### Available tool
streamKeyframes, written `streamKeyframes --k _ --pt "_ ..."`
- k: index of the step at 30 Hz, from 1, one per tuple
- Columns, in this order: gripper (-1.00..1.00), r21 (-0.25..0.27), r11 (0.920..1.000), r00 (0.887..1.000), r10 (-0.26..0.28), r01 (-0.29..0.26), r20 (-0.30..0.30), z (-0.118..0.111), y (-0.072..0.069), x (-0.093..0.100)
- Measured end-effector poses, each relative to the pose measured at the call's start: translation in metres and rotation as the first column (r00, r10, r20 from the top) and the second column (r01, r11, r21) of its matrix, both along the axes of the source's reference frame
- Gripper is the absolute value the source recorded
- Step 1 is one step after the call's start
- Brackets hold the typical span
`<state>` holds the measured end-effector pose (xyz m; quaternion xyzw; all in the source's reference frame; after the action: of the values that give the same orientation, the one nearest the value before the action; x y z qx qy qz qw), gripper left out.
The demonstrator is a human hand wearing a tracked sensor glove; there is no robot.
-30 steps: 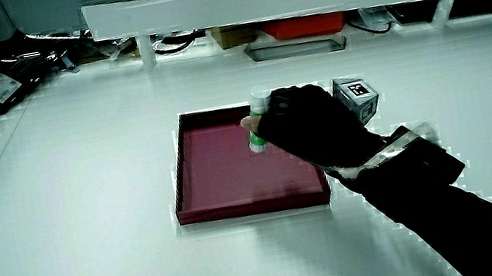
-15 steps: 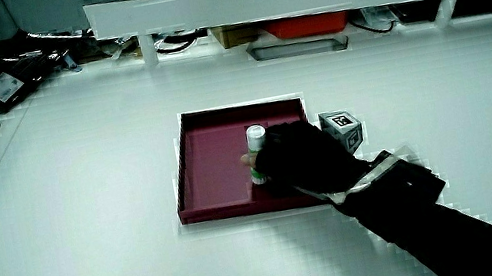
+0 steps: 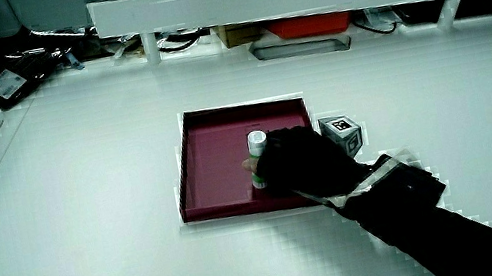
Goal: Place glue stick
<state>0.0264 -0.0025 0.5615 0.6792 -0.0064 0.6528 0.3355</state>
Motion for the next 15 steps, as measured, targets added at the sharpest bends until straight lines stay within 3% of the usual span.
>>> streamKeyframes --k 6,7,8,15 --pt "-0.22 0.004 1.0 1.0 0.003 -0.003 0.008 0.0008 0.0006 0.0005" --pt "-0.25 0.04 0.998 0.997 0.051 -0.048 -0.06 -0.0028 0.0013 0.0007" --pt "-0.28 -0.003 1.0 1.0 0.002 -0.002 -0.001 -0.0018 0.001 -0.0002" --pt "-0.5 0.006 1.0 1.0 0.008 -0.008 0.012 -0.0034 0.0025 0.002"
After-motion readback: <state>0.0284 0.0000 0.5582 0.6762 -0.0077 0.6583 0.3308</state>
